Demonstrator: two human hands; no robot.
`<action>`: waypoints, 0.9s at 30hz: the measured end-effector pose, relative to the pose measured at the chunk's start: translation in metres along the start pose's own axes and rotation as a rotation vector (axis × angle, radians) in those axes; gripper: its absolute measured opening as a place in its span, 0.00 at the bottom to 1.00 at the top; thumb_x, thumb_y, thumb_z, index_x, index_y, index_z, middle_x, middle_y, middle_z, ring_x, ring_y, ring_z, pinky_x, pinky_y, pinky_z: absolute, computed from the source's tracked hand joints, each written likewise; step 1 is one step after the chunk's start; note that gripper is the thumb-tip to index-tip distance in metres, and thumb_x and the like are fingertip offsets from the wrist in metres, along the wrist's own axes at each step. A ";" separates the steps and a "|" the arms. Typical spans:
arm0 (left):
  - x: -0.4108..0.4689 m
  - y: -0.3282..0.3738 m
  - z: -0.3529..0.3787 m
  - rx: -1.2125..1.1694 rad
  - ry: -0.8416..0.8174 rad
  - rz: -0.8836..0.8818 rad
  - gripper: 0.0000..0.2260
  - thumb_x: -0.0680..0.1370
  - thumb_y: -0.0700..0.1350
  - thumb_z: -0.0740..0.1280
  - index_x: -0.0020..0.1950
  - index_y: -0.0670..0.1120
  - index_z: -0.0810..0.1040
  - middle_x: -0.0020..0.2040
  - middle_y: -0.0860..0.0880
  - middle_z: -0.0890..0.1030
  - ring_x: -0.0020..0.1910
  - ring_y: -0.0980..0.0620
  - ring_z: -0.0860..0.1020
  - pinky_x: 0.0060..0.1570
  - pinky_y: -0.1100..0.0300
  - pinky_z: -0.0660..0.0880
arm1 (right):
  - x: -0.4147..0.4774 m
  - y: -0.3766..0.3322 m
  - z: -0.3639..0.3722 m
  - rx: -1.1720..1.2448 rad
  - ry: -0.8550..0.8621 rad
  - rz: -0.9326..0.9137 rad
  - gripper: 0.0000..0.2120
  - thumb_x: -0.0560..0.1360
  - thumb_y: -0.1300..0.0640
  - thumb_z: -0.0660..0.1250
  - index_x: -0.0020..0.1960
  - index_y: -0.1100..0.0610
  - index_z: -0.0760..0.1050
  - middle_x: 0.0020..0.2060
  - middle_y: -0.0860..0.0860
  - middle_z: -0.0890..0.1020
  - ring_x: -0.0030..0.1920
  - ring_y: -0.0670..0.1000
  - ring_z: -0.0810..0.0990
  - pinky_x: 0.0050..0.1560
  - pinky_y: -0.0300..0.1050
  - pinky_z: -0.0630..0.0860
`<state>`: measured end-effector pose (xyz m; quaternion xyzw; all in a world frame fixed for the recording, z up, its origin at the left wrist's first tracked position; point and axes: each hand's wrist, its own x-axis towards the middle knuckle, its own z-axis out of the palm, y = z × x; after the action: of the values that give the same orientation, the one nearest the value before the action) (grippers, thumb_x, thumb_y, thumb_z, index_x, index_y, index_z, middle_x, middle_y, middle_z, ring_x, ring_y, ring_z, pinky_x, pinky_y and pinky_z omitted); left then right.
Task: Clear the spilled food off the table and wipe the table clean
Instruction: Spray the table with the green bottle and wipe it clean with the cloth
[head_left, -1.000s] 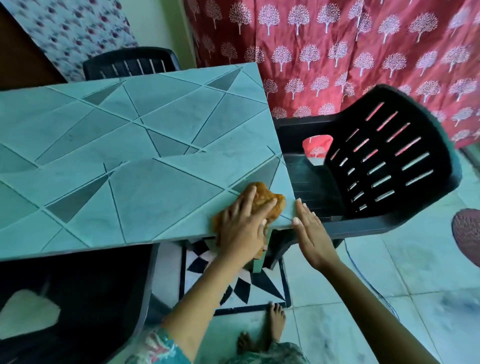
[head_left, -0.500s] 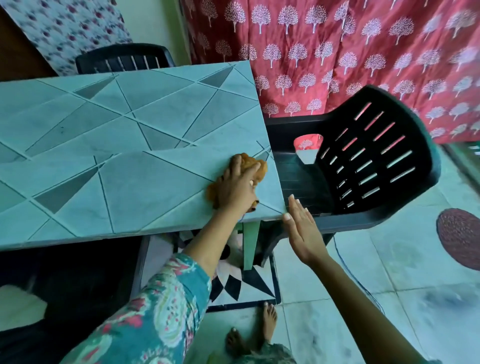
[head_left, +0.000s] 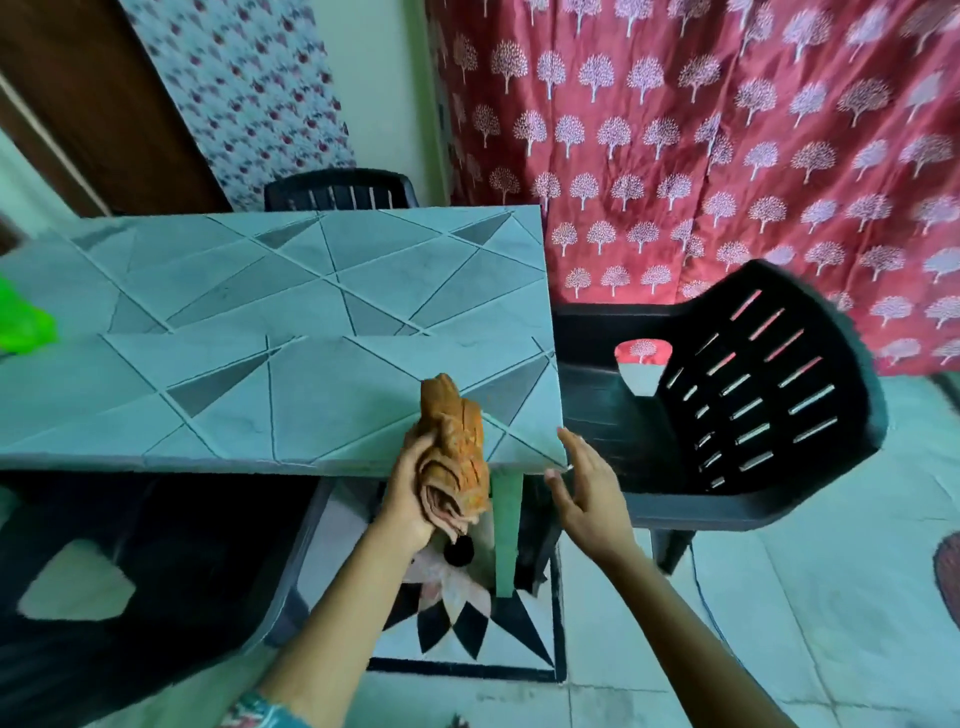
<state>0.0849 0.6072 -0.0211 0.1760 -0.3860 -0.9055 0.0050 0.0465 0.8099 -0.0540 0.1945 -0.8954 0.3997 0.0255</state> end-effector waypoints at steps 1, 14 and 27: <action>-0.004 0.001 0.000 -0.090 -0.017 -0.062 0.31 0.53 0.51 0.81 0.54 0.45 0.80 0.49 0.42 0.82 0.45 0.45 0.82 0.47 0.52 0.79 | 0.001 -0.003 -0.002 0.004 -0.001 -0.022 0.27 0.76 0.47 0.56 0.72 0.57 0.64 0.69 0.54 0.71 0.70 0.55 0.67 0.70 0.52 0.63; -0.054 0.029 -0.005 -0.213 0.097 0.137 0.40 0.59 0.55 0.77 0.66 0.41 0.71 0.53 0.38 0.80 0.50 0.40 0.80 0.48 0.46 0.78 | 0.022 -0.058 -0.002 0.124 -0.080 -0.228 0.26 0.78 0.45 0.55 0.72 0.57 0.65 0.67 0.54 0.72 0.67 0.54 0.69 0.62 0.39 0.63; -0.037 0.104 -0.068 -0.033 0.230 0.094 0.23 0.70 0.52 0.67 0.60 0.40 0.77 0.51 0.38 0.81 0.48 0.41 0.81 0.52 0.46 0.77 | 0.064 -0.103 0.053 0.084 -0.064 -0.179 0.28 0.74 0.45 0.55 0.71 0.57 0.65 0.68 0.53 0.72 0.68 0.53 0.68 0.63 0.40 0.62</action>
<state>0.1282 0.4916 0.0199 0.2605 -0.3757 -0.8843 0.0946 0.0315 0.6880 -0.0048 0.2872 -0.8573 0.4266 0.0245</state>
